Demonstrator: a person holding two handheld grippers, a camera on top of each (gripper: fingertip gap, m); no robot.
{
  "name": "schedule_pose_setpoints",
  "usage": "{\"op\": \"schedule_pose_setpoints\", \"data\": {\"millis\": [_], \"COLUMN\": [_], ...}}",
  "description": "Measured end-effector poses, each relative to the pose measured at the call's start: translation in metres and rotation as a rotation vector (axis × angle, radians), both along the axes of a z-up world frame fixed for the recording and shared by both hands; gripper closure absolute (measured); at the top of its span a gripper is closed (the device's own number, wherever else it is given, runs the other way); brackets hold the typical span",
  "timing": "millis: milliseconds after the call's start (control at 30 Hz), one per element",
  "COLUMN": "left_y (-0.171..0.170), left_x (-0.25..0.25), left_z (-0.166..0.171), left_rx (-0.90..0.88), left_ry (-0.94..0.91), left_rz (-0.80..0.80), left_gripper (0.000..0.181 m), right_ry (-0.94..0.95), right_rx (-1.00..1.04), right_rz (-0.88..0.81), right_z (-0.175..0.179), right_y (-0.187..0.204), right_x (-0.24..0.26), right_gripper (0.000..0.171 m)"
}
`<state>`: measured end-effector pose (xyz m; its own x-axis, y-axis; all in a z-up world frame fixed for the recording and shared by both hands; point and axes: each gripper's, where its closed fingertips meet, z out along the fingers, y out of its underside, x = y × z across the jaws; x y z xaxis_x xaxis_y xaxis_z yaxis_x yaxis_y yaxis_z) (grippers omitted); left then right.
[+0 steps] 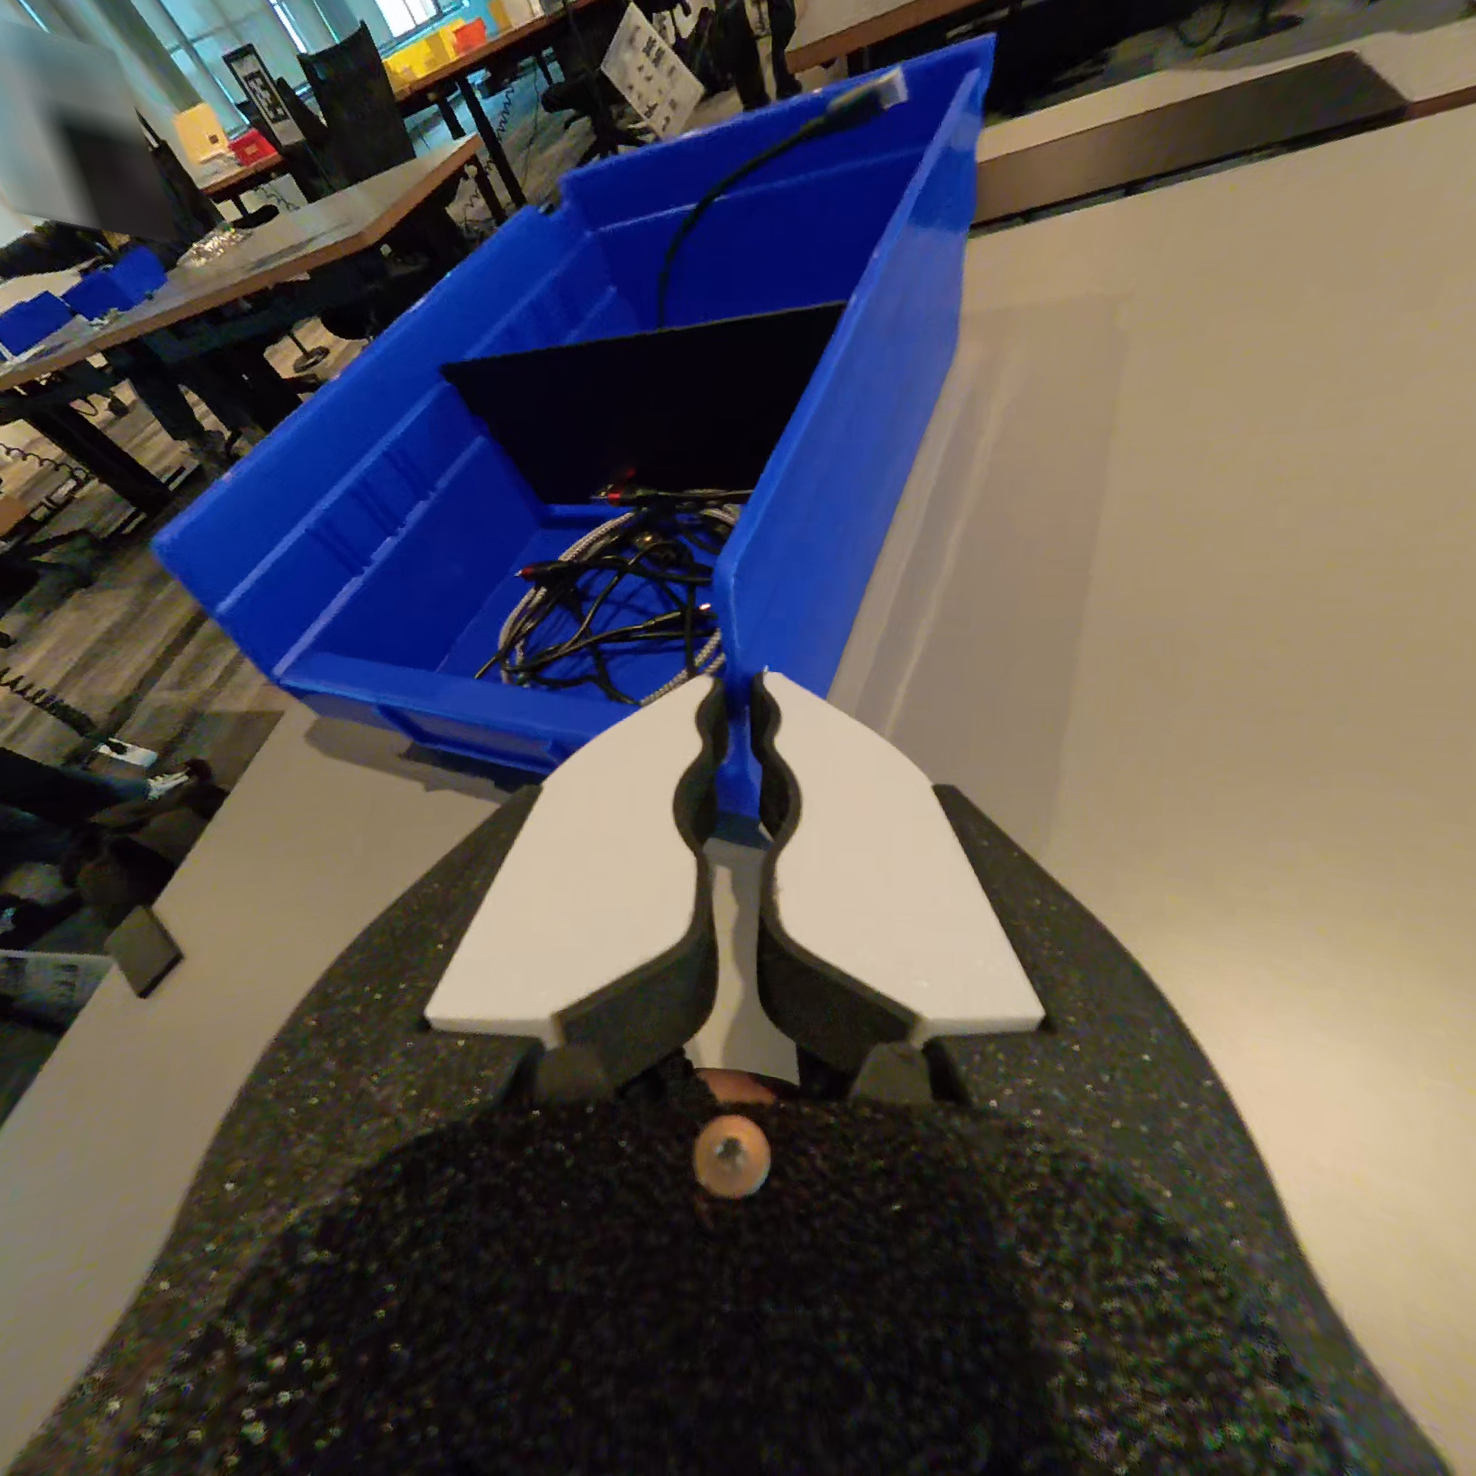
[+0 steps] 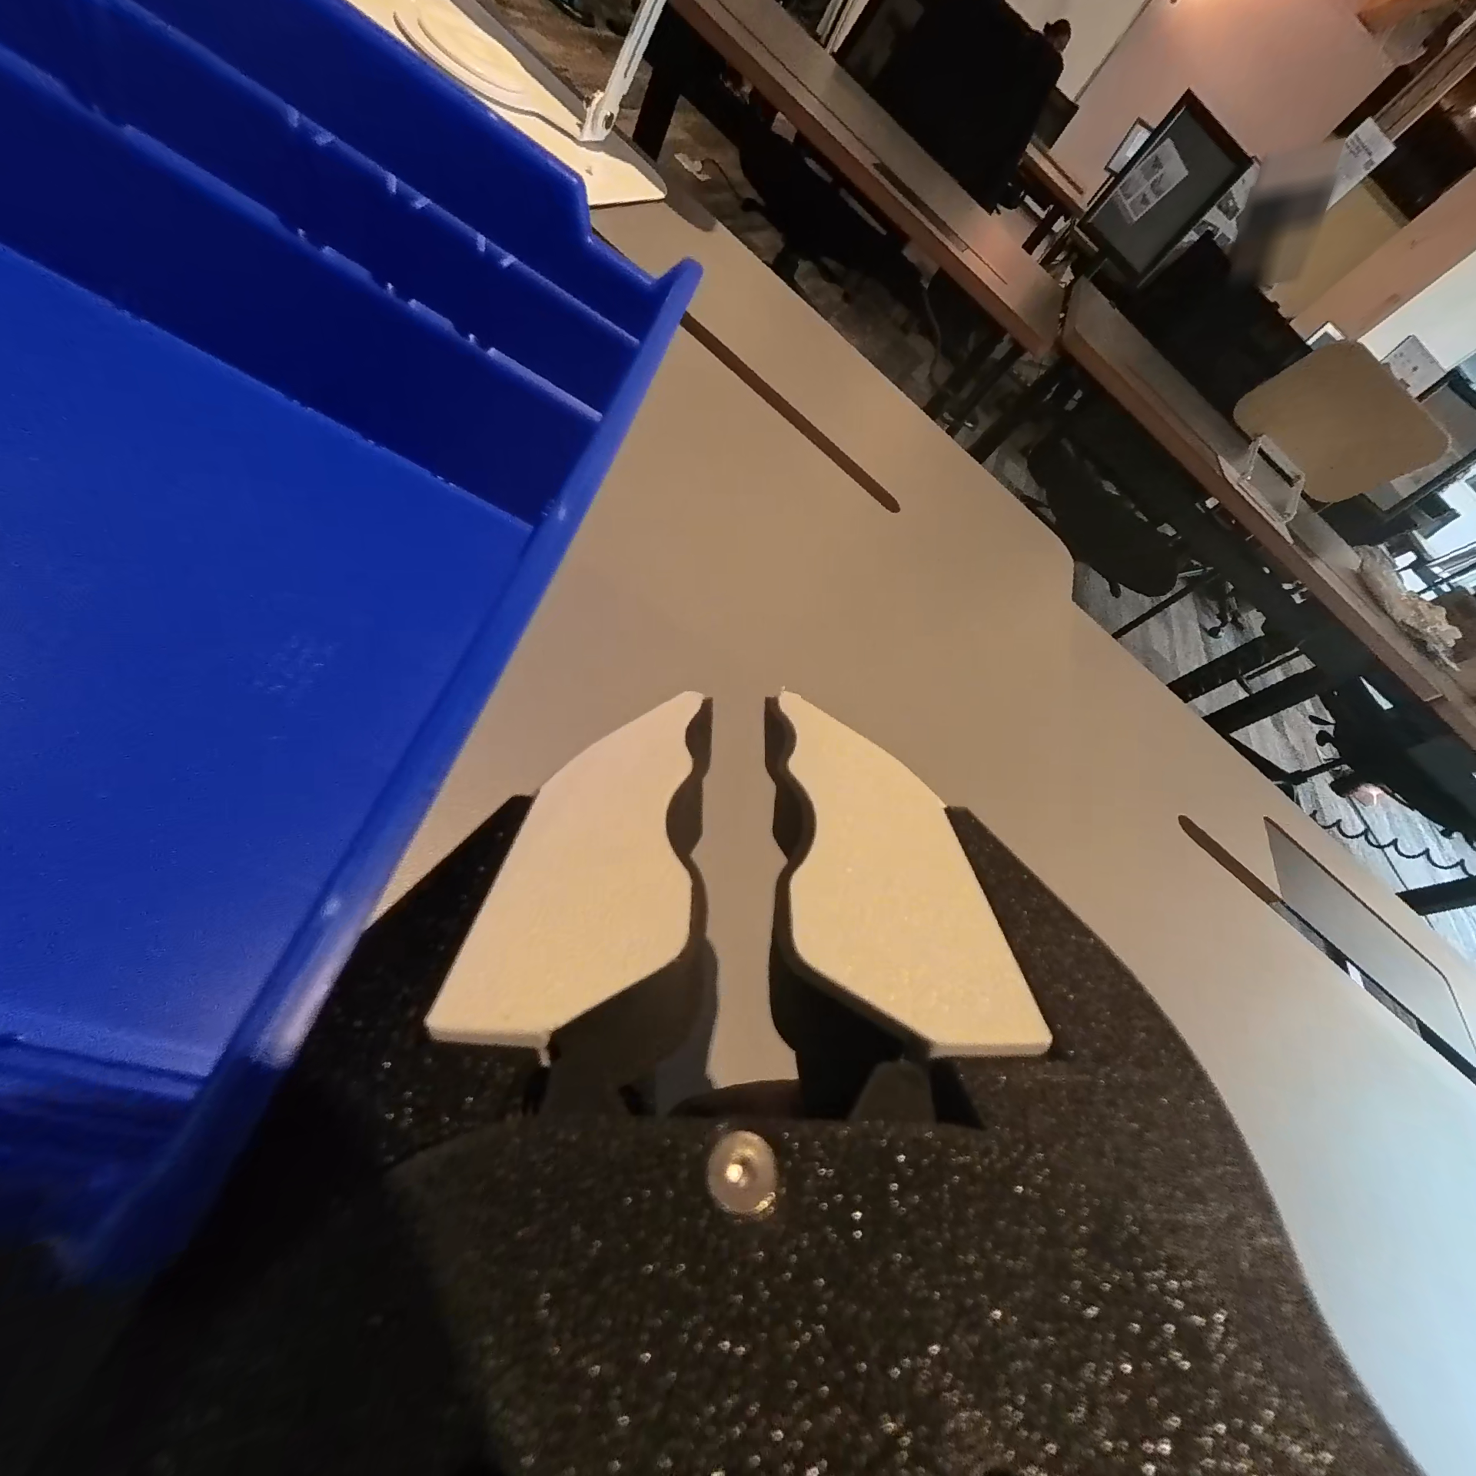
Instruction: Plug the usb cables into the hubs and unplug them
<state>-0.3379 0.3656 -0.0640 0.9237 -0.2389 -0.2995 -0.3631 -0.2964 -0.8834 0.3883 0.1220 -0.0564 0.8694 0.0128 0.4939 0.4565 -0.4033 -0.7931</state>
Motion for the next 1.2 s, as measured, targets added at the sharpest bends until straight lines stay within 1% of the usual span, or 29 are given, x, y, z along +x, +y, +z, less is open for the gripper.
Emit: {"op": "schedule_pose_setpoints", "data": {"millis": [100, 167, 300, 700, 833, 1033, 1200], "left_y": [-0.016, -0.018, -0.006, 0.021, 0.026, 0.019, 0.019], "left_x": [0.009, 0.010, -0.006, -0.024, -0.024, -0.009, -0.008], "left_z": [0.000, 0.000, 0.000, 0.000, 0.000, 0.000, 0.000], "left_rx": [-0.002, 0.007, 0.026, -0.014, -0.032, -0.023, 0.008], "left_ry": [0.033, 0.059, 0.029, -0.013, -0.038, -0.034, -0.011], "left_rz": [-0.009, -0.002, 0.068, 0.155, 0.154, 0.114, 0.097], "left_gripper": [0.177, 0.177, 0.176, 0.176, 0.176, 0.177, 0.176], "right_ry": [0.002, 0.000, 0.002, 0.004, 0.008, 0.003, 0.008], "right_rx": [0.005, 0.006, 0.009, 0.008, 0.019, 0.021, 0.033], "right_rz": [-0.002, -0.004, -0.008, -0.001, -0.002, -0.009, -0.023], "right_z": [0.001, 0.001, 0.001, 0.000, 0.002, 0.003, 0.006], "right_y": [-0.001, -0.001, -0.002, -0.001, -0.002, -0.002, -0.005], "right_x": [0.000, 0.000, 0.000, 0.000, 0.000, 0.001, 0.004], "right_gripper": [0.159, 0.159, 0.159, 0.159, 0.159, 0.159, 0.159]}}
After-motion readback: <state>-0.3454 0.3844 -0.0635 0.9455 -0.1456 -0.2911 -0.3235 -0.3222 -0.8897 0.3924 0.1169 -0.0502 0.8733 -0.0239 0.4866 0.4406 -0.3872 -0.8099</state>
